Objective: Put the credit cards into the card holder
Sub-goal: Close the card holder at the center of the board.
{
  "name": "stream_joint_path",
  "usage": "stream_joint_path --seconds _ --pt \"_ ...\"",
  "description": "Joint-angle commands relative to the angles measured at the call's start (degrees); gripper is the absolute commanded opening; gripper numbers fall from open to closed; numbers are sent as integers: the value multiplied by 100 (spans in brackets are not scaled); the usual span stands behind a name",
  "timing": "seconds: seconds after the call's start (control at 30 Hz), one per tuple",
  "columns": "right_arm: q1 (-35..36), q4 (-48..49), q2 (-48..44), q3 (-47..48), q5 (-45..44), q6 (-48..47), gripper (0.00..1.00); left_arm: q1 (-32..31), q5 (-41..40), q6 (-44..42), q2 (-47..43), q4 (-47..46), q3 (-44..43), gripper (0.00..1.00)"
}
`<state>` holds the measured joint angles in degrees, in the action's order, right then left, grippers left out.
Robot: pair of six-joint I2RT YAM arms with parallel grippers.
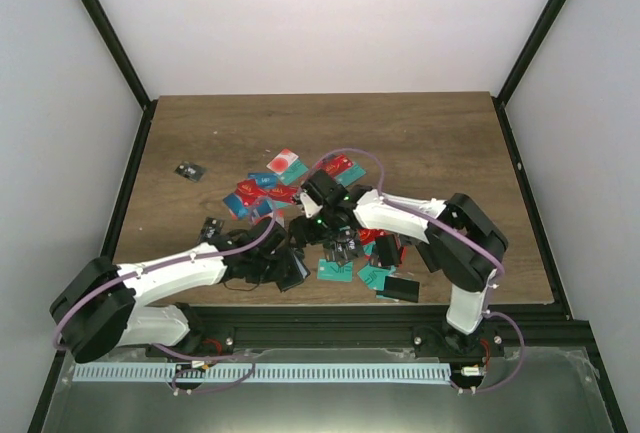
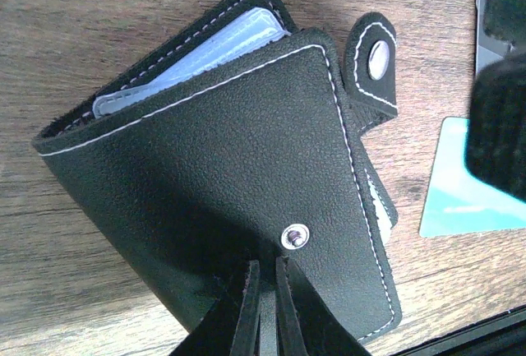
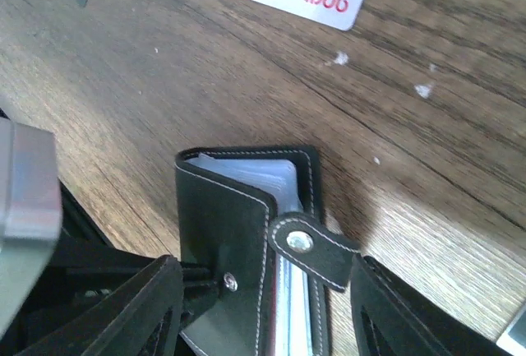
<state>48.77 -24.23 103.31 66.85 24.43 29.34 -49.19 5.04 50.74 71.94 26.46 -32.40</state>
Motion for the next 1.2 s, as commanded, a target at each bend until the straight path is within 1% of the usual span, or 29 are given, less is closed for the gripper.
stream_joint_path --seconds 0.0,0.13,0.27,0.43,0.73,0.83,1.17 --pt "110 -366 255 478 -62 -286 58 -45 -76 10 143 309 -121 9" --pt "239 -806 568 836 -525 -433 58 -41 -108 28 207 311 -191 13" --pt "255 -918 664 894 -811 -437 57 -47 -108 7 321 287 -243 13" --pt "264 -883 774 931 -663 -510 54 -46 -99 0 405 207 -263 14" --pt "317 -840 999 1002 -559 -568 54 -47 -123 -20 505 162 -331 14" --pt "313 -872 1052 1048 -657 -568 54 -40 -124 -20 514 167 -354 14" --pt "317 -1236 672 1018 -1352 -708 48 -46 -187 33 498 181 -356 14"
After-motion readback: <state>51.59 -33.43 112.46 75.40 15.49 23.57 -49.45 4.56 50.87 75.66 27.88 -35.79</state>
